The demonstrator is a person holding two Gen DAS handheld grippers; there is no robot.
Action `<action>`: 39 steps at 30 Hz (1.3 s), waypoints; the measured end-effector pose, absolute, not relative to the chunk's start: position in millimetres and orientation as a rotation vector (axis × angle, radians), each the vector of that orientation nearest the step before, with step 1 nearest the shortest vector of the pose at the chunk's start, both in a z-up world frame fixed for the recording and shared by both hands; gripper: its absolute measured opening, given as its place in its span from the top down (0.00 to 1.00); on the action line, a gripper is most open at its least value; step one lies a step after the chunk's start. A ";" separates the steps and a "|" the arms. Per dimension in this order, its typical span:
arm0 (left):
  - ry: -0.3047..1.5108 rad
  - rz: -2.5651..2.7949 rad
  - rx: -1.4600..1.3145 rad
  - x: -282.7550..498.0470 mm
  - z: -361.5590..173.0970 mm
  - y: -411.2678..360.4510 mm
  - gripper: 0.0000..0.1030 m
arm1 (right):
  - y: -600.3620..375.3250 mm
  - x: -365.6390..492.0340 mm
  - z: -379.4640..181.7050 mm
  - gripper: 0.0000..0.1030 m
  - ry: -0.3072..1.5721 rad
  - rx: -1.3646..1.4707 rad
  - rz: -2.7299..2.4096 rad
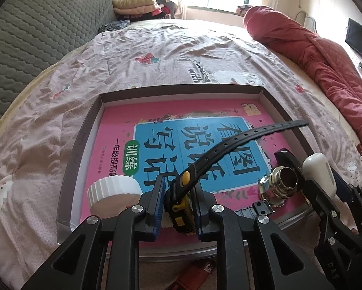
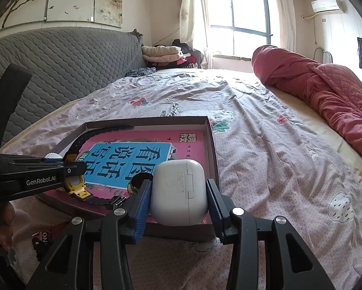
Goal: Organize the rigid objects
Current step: 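Lower the watch onto the blue book and open the left gripper while the right gripper releases the earbud case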
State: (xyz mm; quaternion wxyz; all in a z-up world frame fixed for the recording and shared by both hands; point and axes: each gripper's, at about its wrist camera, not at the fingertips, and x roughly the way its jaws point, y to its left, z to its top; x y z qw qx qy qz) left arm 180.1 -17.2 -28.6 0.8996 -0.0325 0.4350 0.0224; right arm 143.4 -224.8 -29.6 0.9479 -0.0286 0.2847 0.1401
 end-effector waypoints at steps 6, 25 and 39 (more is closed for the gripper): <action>0.908 0.052 -0.073 179.7 -29.4 -15.0 0.78 | -227.6 146.7 -33.1 0.57 0.601 -0.042 0.274; 0.914 0.049 -0.106 176.6 -29.1 -9.3 0.68 | -236.6 144.7 -26.6 0.53 0.563 -0.012 0.260; 0.870 0.044 -0.122 169.5 -14.7 -3.4 0.53 | -238.0 140.6 -23.6 0.50 0.542 -0.008 0.265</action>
